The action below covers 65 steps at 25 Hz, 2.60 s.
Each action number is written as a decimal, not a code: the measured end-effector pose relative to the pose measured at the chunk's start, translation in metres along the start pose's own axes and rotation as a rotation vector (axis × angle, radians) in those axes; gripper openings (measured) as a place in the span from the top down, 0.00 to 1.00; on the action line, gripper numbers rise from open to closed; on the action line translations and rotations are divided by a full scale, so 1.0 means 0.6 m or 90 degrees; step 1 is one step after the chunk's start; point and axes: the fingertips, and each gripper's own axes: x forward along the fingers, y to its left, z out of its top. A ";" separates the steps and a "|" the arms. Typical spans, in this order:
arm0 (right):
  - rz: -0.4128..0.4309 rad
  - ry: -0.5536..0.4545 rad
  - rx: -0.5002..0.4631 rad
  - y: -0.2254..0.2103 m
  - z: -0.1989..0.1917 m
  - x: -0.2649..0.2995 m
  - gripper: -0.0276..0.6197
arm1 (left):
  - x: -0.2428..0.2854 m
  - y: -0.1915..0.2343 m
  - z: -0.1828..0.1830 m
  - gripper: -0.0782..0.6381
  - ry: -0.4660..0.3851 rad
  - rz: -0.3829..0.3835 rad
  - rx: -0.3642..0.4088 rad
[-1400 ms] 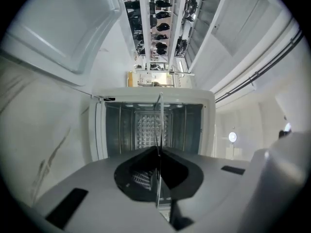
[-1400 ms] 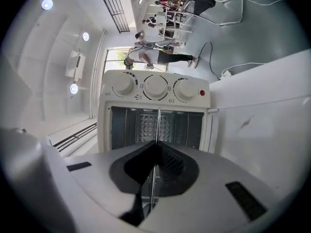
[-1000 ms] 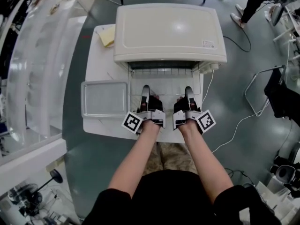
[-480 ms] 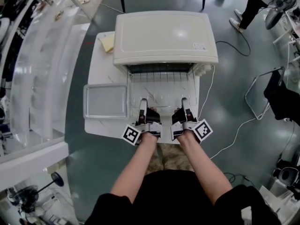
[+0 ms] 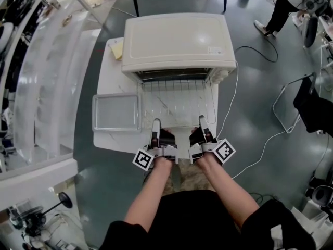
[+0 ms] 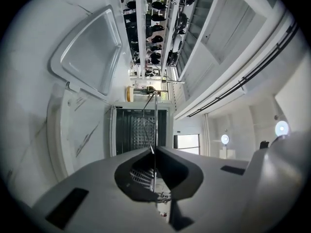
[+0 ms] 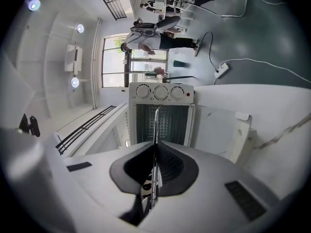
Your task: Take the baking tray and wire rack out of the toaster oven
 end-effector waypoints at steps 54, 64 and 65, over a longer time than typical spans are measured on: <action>-0.058 0.019 -0.176 -0.064 -0.630 0.165 0.92 | -0.141 0.111 0.622 0.87 0.195 0.064 -0.043; -0.134 0.029 -0.106 -0.139 -0.621 0.162 0.92 | -0.135 0.163 0.612 0.87 0.235 0.121 -0.045; -0.134 0.029 -0.105 -0.142 -0.619 0.162 0.92 | -0.134 0.167 0.611 0.87 0.240 0.128 -0.048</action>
